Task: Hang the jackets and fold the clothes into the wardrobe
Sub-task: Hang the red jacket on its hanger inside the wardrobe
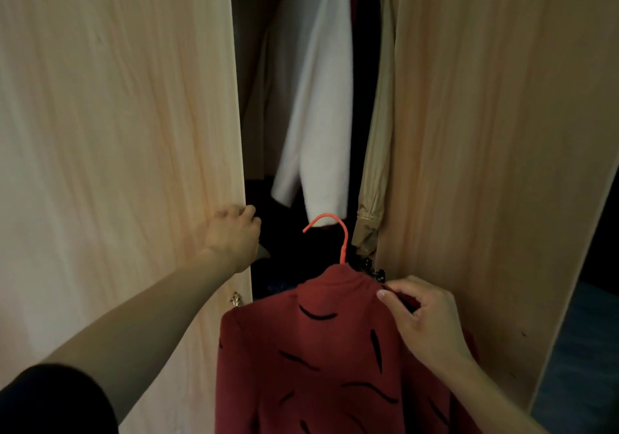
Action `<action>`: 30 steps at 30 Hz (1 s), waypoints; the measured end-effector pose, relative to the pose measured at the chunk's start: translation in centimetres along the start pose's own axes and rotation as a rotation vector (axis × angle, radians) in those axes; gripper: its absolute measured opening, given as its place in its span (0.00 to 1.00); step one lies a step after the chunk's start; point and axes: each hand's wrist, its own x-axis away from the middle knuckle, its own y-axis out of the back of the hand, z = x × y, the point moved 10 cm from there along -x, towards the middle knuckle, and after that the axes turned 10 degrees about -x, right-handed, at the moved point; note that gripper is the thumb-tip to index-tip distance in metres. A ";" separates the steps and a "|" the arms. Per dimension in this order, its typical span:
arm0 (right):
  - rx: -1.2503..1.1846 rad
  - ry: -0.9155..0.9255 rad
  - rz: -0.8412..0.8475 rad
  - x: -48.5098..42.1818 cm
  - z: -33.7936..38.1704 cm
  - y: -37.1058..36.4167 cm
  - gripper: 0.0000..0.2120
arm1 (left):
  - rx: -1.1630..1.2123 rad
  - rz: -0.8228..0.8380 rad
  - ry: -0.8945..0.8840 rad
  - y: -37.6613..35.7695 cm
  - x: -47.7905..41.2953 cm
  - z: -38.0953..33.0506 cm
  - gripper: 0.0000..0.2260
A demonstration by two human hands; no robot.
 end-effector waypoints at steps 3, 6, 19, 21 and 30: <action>0.016 -0.010 0.000 0.1 0.0 -0.1 0.03 | -0.094 0.053 -0.037 -0.2 -0.1 -0.6 0.21; 0.037 -0.025 0.001 0.7 0.3 -0.1 0.04 | -0.112 0.093 -0.015 -0.6 0.0 -0.8 0.21; 0.122 -0.058 -0.052 4.4 2.2 3.9 0.05 | -0.064 -0.075 -0.006 1.7 4.1 -2.7 0.16; 0.108 -0.062 -0.052 4.8 2.4 4.8 0.06 | -0.054 -0.072 0.007 2.7 5.3 -2.9 0.16; -0.055 0.009 0.026 6.0 2.6 8.4 0.04 | -0.028 -0.028 0.074 7.6 12.1 -4.6 0.18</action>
